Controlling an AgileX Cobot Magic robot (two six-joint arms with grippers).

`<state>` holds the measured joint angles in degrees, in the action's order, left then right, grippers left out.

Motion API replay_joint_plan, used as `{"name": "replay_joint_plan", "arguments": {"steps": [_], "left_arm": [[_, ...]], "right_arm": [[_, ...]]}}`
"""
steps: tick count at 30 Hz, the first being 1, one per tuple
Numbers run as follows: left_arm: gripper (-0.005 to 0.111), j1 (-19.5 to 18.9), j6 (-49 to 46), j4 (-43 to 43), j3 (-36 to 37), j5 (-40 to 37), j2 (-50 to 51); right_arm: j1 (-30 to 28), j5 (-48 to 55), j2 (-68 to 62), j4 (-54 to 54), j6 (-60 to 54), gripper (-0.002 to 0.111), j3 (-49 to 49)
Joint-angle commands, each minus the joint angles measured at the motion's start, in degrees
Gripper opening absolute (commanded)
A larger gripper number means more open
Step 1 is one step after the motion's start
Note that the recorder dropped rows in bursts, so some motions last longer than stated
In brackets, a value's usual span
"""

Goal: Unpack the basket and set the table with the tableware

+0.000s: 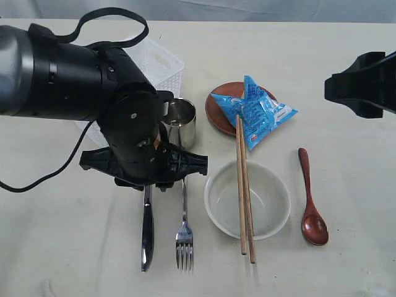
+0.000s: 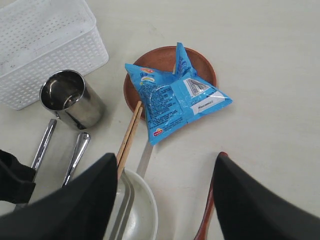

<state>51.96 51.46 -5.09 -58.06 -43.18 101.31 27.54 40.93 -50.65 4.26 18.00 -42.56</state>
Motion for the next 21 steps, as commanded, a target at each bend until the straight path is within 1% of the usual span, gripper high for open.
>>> {"name": "replay_joint_plan", "arguments": {"steps": [1,9,16,21], "left_arm": [[0.036,-0.06,-0.25,-1.10,1.77,-0.48,0.12],[0.036,-0.06,-0.25,-1.10,2.04,0.43,3.23],[0.036,-0.06,-0.25,-1.10,2.18,2.77,4.16],[0.036,-0.06,-0.25,-1.52,2.18,2.51,4.24]], "right_arm": [[0.02,-0.99,0.34,0.10,-0.43,0.055,0.07],[0.02,-1.15,0.34,0.10,-0.43,0.055,0.07],[0.02,-0.96,0.34,0.10,-0.43,0.055,0.07],[0.02,-0.96,0.34,0.10,-0.43,0.055,0.07]]}}
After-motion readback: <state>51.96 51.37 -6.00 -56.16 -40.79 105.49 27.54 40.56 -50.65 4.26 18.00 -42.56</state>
